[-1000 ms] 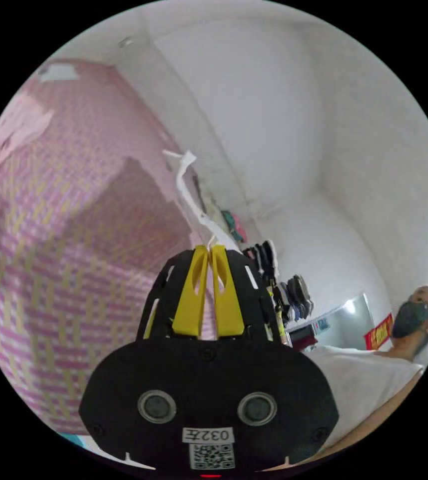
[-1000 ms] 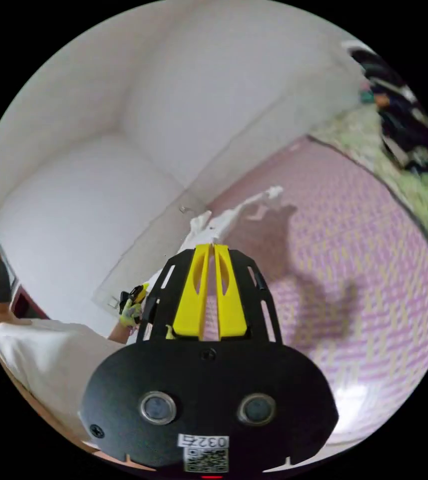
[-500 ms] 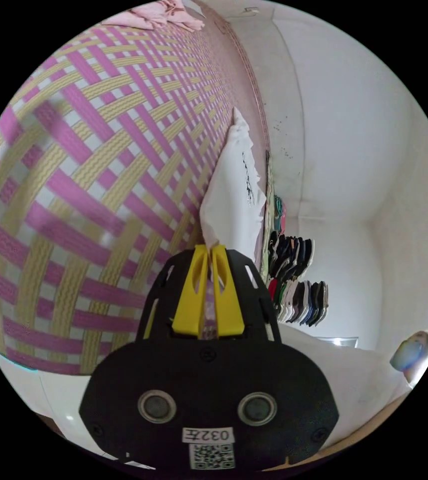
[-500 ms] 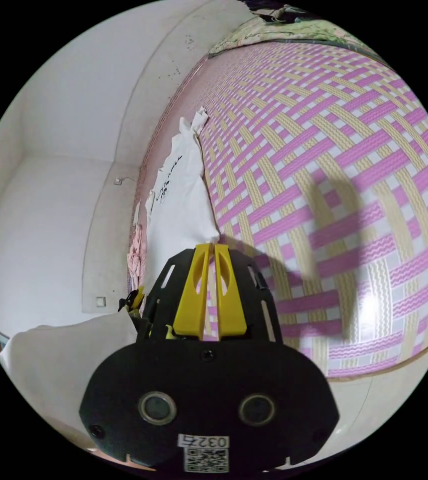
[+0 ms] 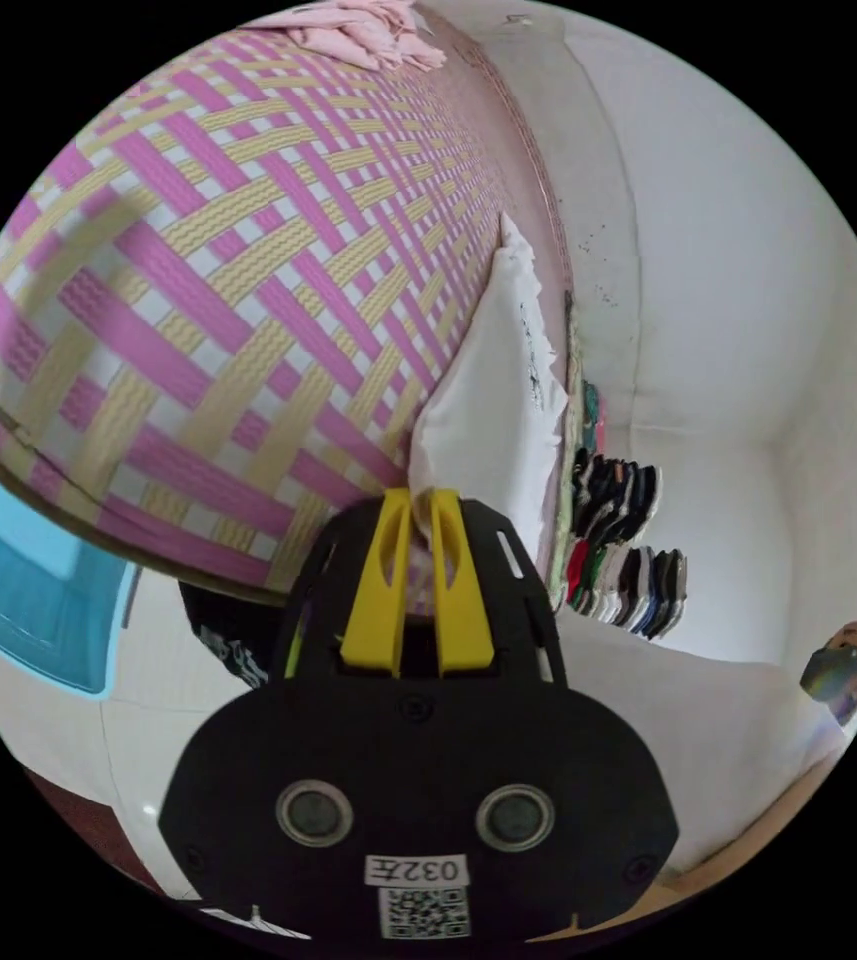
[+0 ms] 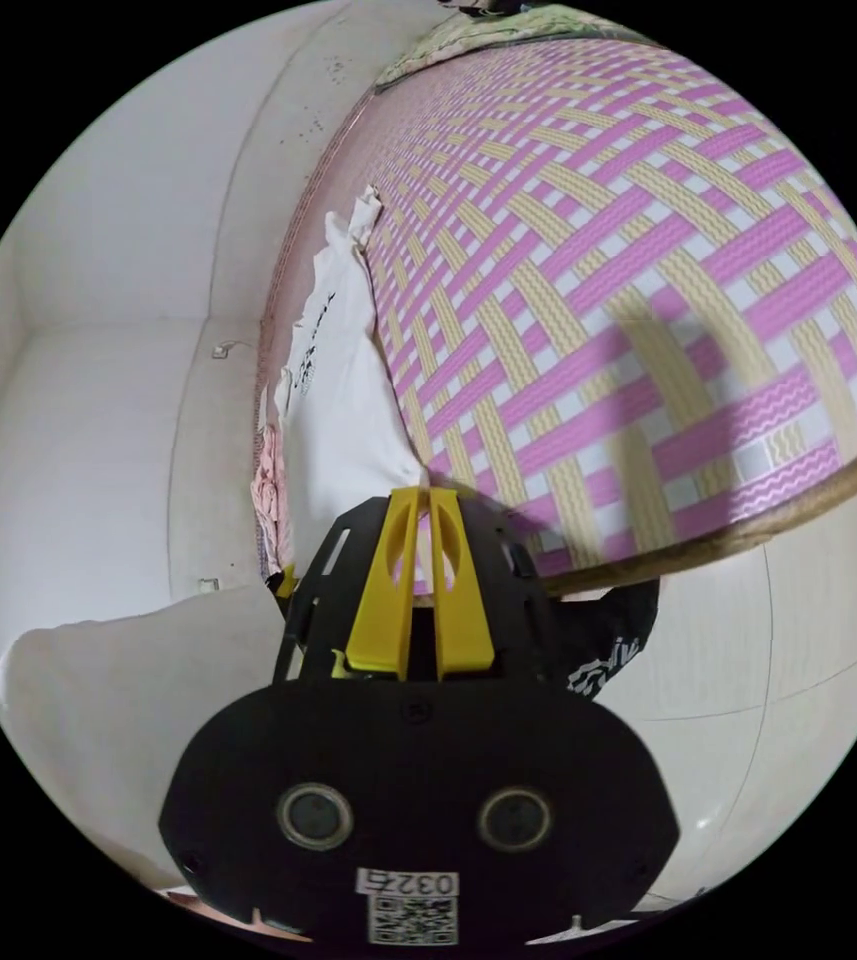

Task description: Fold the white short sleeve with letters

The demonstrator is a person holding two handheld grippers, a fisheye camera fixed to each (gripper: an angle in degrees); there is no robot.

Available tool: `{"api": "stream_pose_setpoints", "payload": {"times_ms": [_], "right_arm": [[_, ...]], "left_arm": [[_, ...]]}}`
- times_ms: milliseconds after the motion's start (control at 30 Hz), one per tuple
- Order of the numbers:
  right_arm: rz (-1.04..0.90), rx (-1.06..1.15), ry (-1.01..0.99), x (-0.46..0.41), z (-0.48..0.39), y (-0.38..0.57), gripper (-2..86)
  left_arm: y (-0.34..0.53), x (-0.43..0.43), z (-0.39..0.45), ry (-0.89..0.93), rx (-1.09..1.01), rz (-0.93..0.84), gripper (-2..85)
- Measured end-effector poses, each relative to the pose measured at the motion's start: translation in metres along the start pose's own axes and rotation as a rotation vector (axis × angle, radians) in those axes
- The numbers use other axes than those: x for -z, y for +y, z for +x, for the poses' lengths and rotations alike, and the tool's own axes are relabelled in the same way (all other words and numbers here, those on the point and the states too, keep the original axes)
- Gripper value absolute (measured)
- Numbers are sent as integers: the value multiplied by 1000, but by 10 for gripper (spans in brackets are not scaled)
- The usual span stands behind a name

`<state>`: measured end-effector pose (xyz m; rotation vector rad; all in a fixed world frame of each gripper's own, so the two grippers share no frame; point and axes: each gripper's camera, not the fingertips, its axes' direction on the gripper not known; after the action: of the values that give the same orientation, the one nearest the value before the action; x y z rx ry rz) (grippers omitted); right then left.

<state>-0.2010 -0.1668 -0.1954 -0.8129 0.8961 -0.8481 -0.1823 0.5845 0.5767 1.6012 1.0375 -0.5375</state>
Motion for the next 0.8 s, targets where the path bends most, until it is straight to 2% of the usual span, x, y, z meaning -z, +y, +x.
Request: {"api": "stream_pose_setpoints", "payload": {"times_ms": [133,300,433,567,700,800], "right_arm": [[15,19,53,17,-24,19,53],[91,137,176,42,-76,30,25],[6,270,142,3,-125,19,-6],[-17,301,180,-30,-156,15,-9],[-4,302,312,-47,-186,25,-10],[-28,287,423,-56,-200,41,-10]], "left_arm": [[16,24,13,-114,-27,35,26],[20,42,59,-215,-169,96,-5],[-8,-8,99,-253,-330,-7,-8],[-30,-52,112,-286,-415,-94,-9],[-31,-69,113,-388,-507,-170,-9],[-22,-62,110,-395,-561,-206,-9]]}}
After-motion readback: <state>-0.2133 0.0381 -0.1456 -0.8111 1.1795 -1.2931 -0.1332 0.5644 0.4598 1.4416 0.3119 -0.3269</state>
